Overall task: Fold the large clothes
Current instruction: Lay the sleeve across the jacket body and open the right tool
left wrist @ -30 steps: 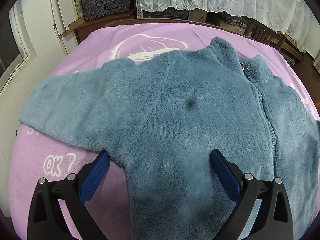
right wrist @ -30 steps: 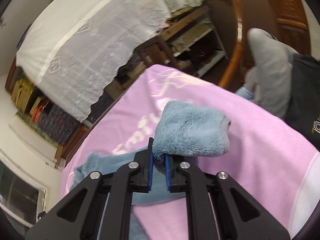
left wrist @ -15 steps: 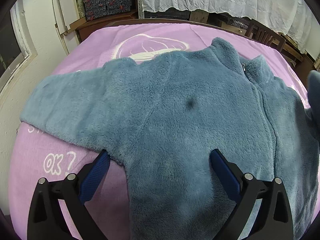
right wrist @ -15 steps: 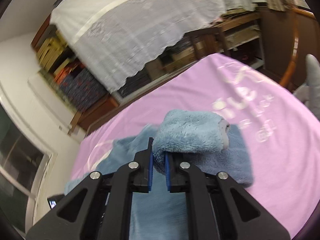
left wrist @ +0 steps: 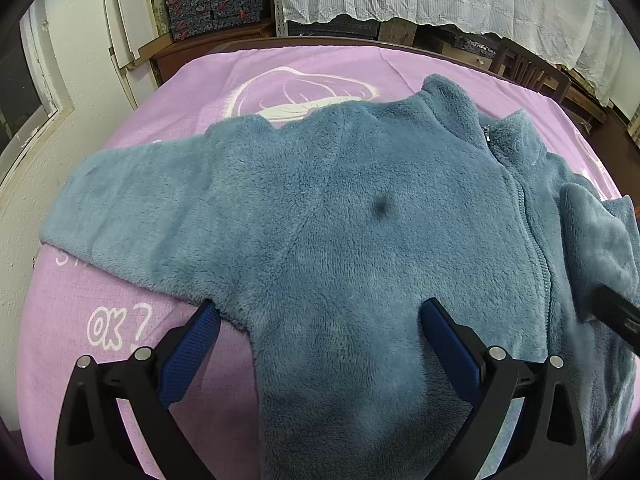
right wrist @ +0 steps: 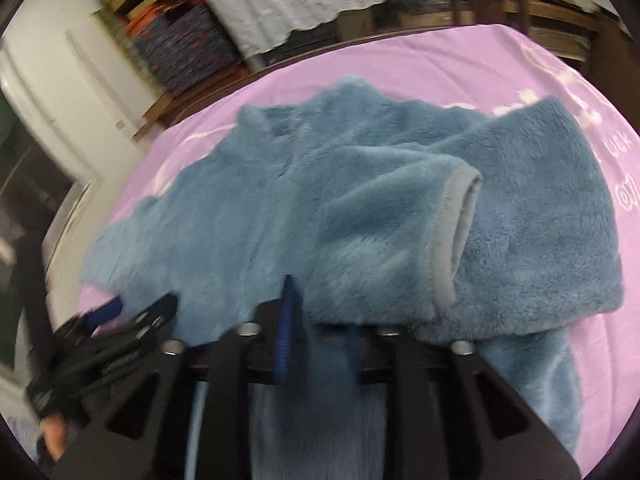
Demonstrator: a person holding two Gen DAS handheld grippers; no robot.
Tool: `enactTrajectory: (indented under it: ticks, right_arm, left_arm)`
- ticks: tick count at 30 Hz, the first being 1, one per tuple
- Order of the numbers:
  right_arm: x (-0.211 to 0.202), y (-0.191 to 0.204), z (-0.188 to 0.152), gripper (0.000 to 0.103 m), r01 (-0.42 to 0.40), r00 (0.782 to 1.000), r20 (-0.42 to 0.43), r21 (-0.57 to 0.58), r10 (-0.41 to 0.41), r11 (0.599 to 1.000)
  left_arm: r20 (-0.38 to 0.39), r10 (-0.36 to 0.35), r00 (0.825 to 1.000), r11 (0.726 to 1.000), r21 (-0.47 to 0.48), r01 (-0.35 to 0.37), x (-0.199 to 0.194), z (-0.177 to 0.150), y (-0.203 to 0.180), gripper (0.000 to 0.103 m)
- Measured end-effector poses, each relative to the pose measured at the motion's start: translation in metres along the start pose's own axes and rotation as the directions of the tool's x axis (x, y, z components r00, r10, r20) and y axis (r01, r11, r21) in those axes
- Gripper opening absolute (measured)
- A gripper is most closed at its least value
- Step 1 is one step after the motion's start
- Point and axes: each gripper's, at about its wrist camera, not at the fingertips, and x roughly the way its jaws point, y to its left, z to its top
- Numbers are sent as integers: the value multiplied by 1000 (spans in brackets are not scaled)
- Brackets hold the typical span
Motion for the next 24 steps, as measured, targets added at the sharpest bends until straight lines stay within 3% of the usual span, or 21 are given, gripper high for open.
enactTrajectory:
  ticks: [2, 6, 10, 13, 16, 22, 24]
  right_arm:
    - [-22, -3, -3, 54, -59, 998, 7, -16, 59, 998]
    - [-73, -26, -6, 56, -50, 991, 123, -24, 53, 998]
    - [-111, -79, -1, 56, 5, 971, 237, 86, -25, 996]
    - [-119, -113, 13, 48, -25, 973, 228, 183, -18, 983]
    - [-119, -130, 27, 43, -51, 971, 240, 220, -3, 974]
    - [-107, -141, 38, 43, -133, 957, 283, 240, 61, 962]
    - [-103, -146, 36, 43, -161, 949, 305, 243, 83, 956]
  left_arm:
    - [-5, -10, 1000, 1000, 3, 10, -1, 0, 0, 100]
    - [29, -59, 998, 998, 31, 58, -16, -5, -7, 100]
    - [162, -111, 981, 982, 167, 84, -50, -17, -41, 100]
    - [185, -110, 976, 944, 328, 44, -62, -26, -87, 100]
    - [206, -76, 976, 881, 472, -31, -63, -34, -141, 100]
    - [198, -58, 978, 848, 527, -56, -46, -27, -184, 100]
    - [189, -60, 980, 823, 565, -59, -39, -29, -195, 100]
